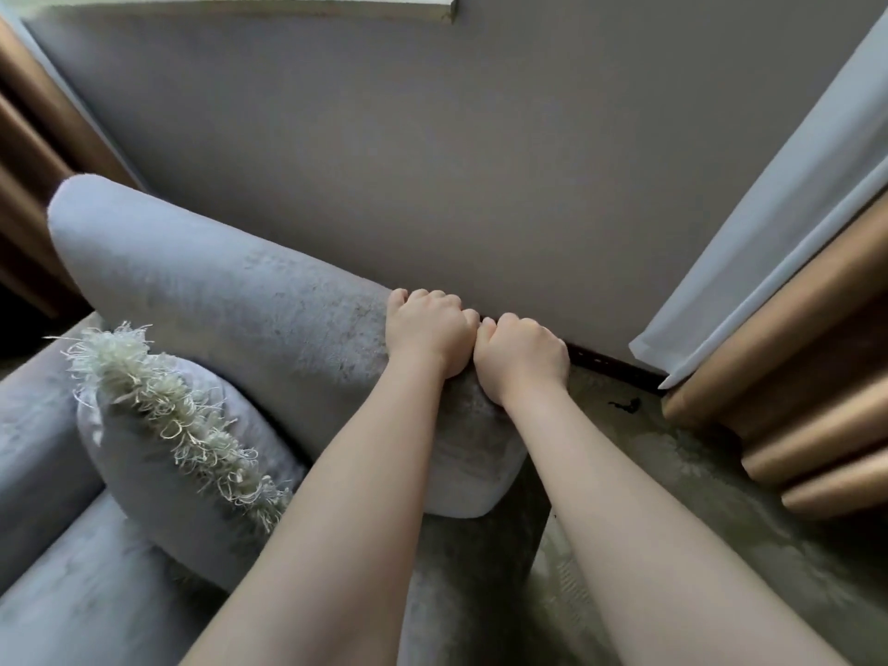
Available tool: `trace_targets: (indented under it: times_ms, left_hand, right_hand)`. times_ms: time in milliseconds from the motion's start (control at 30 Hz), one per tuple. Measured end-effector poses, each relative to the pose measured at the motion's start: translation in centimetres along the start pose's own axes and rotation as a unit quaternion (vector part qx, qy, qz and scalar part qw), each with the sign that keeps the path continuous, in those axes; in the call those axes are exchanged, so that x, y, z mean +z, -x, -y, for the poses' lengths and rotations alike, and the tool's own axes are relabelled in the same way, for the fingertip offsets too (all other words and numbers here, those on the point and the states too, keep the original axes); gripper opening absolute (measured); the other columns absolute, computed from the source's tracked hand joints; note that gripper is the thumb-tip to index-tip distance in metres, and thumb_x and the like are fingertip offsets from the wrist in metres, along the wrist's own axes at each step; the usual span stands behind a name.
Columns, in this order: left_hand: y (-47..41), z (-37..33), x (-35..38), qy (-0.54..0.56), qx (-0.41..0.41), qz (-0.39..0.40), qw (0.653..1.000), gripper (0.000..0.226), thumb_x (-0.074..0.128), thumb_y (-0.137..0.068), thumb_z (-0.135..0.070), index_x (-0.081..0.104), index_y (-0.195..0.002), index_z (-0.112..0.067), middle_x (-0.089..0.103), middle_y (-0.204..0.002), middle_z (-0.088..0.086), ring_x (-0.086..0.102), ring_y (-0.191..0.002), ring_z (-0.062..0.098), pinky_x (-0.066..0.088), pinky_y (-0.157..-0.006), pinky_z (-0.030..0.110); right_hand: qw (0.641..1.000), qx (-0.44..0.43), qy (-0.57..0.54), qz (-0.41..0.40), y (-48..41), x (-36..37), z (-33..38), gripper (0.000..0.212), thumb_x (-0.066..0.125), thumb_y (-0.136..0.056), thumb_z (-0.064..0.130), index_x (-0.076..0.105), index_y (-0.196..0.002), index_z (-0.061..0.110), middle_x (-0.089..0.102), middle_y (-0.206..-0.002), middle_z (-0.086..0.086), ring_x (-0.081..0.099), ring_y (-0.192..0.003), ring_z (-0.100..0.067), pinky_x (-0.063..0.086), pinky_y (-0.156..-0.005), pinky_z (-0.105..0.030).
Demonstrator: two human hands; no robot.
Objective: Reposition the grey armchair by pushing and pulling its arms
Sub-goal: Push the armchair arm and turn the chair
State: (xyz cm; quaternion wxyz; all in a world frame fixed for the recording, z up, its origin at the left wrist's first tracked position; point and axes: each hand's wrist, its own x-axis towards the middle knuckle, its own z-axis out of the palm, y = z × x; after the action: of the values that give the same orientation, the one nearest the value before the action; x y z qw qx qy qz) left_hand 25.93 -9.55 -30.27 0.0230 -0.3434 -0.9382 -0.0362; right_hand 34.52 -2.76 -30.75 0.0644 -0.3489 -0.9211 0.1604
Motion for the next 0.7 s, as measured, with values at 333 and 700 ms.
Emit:
trace_targets:
  times_ms: [333,700]
  left_hand:
    - [4.1,-2.1,0.4,0.044,0.030,-0.028,0.998,0.029,0.035,-0.087,-0.035,0.049,-0.066,-0.022,0.064,-0.086,-0.001,0.053,-0.092,0.020,0.025,-0.090,0.038]
    - [3.1,-2.3,1.0,0.043,0.026,-0.032,0.998,0.031,0.035,-0.086,-0.035,0.054,-0.064,-0.023,0.065,-0.084,-0.002,0.052,-0.091,0.019,0.023,-0.088,0.038]
  right_hand:
    - [0.997,0.065,0.034,-0.011,4.8,-0.8,-1.4,0.042,0.030,-0.096,0.036,0.061,-0.097,0.009,0.065,-0.102,-0.013,0.059,-0.099,-0.033,0.041,-0.080,-0.038]
    - [0.995,0.075,0.036,-0.057,4.0,0.0,-1.7,0.041,0.032,-0.095,0.036,0.063,-0.093,0.010,0.066,-0.098,-0.013,0.061,-0.093,-0.035,0.041,-0.073,-0.036]
